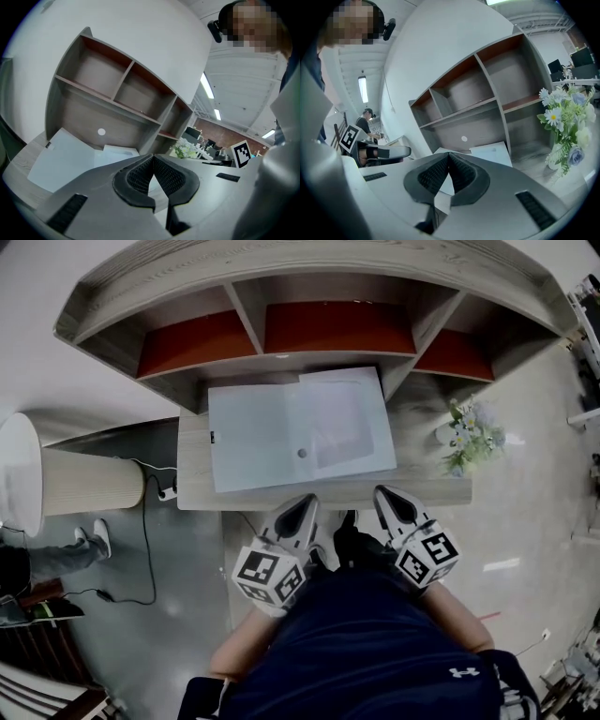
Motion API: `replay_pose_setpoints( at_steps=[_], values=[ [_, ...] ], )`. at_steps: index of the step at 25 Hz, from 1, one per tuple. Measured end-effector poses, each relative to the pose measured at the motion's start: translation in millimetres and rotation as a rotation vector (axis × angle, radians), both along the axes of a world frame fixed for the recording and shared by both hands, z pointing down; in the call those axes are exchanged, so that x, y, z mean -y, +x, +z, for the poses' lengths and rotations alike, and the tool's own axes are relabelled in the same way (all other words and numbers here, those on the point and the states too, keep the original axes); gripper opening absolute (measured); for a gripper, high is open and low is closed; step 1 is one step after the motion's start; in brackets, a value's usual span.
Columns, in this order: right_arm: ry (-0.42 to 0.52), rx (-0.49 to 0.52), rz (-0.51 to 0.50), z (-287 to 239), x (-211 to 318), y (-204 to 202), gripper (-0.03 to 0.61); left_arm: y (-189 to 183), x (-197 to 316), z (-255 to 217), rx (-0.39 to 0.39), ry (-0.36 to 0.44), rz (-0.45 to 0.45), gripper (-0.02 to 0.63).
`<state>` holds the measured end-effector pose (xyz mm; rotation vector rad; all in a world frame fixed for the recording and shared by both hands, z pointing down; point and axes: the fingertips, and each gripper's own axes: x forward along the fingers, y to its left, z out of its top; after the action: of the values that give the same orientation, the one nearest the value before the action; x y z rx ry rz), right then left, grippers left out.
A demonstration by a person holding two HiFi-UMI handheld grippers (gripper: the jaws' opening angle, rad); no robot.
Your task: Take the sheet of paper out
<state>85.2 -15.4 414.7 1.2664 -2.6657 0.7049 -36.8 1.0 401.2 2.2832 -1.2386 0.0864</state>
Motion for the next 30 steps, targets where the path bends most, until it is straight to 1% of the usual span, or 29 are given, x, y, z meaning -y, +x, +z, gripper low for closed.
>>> replay_pose_setpoints(
  at_steps=[6, 12, 17, 21, 24, 27, 30],
  values=[
    [-0.015, 0.02, -0.021, 5, 27, 12, 0.005, 14, 24, 2, 0.013, -0.014, -0.018, 0.015],
    [-0.016, 0.024, -0.041, 4, 57, 26, 0.005, 25, 54, 4, 0.036, -0.01, -0.048, 0.015],
    [-0.018, 0.027, -0.057, 8, 76, 32, 0.005, 20, 80, 14, 0.079, -0.007, -0.083, 0.015],
    [-0.036, 0.02, -0.058, 19, 86, 33, 0.005, 6, 99, 36, 0.122, -0.039, -0.103, 0.015],
    [-0.049, 0.022, -0.043, 27, 95, 30, 0.005, -7, 113, 54, 0.134, -0.063, -0.102, 0.016],
    [-0.073, 0.012, -0.019, 38, 103, 28, 0.005, -16, 127, 74, 0.114, -0.097, -0.09, 0.017],
    [-0.085, -0.011, 0.007, 47, 110, 25, 0.005, -20, 142, 98, 0.082, -0.144, -0.057, 0.018]
  ],
)
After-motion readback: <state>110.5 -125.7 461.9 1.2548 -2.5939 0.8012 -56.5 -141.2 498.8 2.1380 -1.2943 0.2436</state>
